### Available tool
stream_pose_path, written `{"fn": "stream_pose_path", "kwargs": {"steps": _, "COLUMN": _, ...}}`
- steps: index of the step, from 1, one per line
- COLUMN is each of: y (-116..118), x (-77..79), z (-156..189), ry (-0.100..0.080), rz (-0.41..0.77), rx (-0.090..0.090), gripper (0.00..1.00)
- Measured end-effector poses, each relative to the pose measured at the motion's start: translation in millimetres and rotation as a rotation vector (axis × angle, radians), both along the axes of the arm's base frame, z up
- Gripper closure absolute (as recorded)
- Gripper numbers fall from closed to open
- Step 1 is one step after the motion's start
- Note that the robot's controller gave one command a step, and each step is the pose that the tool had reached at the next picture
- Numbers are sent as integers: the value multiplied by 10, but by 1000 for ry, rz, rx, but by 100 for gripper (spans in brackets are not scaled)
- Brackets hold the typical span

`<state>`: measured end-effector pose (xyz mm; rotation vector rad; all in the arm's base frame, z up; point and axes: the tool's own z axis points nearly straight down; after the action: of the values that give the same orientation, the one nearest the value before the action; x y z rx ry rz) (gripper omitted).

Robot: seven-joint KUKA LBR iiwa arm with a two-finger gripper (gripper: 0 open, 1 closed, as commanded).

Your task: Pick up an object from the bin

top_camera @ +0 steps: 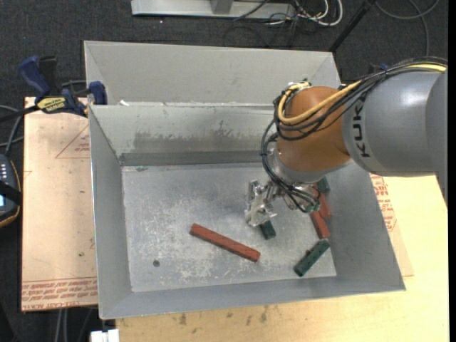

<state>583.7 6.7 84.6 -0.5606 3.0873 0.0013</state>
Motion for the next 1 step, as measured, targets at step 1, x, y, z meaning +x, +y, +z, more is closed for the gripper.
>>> {"fn": "stream_pose_path", "kwargs": {"steps": 1, "y": 0, "x": 0, "z": 0, "ry": 0, "rz": 0, "rx": 0, "gripper": 100}}
